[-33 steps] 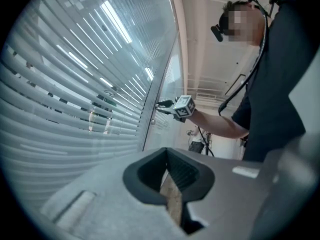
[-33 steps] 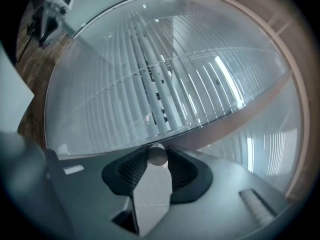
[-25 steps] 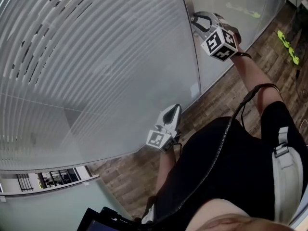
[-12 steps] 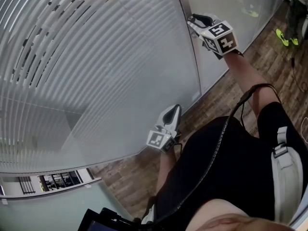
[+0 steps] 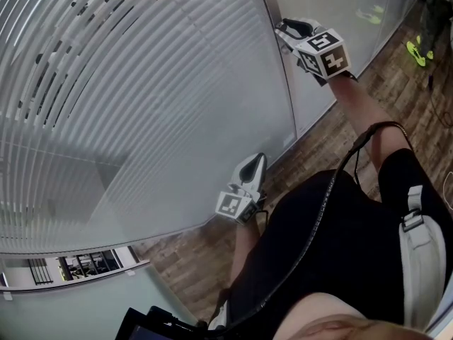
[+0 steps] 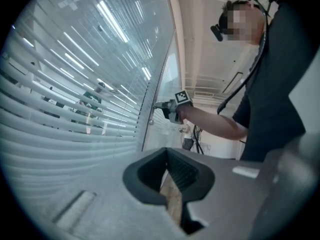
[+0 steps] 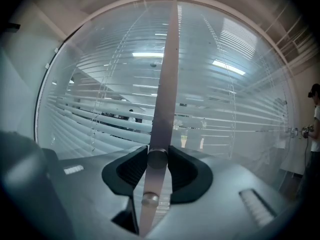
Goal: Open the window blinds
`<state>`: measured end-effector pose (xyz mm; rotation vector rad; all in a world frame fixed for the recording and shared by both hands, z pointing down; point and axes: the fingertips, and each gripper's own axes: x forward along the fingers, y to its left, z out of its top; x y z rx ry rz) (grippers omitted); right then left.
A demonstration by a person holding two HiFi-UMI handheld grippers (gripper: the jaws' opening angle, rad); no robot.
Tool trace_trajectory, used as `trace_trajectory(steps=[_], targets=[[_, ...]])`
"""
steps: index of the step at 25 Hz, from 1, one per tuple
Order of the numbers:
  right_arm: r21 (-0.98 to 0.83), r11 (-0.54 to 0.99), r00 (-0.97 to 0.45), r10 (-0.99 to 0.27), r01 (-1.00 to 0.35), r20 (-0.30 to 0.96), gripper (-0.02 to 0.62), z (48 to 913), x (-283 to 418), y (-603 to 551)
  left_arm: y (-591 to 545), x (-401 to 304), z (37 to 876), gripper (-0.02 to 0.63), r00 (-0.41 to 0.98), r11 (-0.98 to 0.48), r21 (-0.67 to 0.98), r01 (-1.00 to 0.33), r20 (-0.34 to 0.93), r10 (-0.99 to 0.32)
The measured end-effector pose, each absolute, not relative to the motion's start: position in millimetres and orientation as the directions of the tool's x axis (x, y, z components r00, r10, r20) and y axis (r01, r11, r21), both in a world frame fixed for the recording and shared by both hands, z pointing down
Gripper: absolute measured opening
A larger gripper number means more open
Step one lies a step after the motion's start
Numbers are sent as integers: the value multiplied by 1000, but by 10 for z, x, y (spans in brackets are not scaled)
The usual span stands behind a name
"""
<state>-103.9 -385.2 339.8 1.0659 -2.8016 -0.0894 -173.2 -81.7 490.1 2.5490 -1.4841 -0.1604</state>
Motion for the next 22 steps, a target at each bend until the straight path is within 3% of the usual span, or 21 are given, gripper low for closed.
trace_trajectory(steps=[6,22], targets=[[-46,760,-760,-643,-649,97,130,3385,-1035,-3870,-812,-1714,4908,3,494,-481,218,-849,7,-869],[38,777,-777,-629,-628,26,175,3391,-868,-3678,-785,-1591,4993,2,513,-493,239,-837,29,-858]])
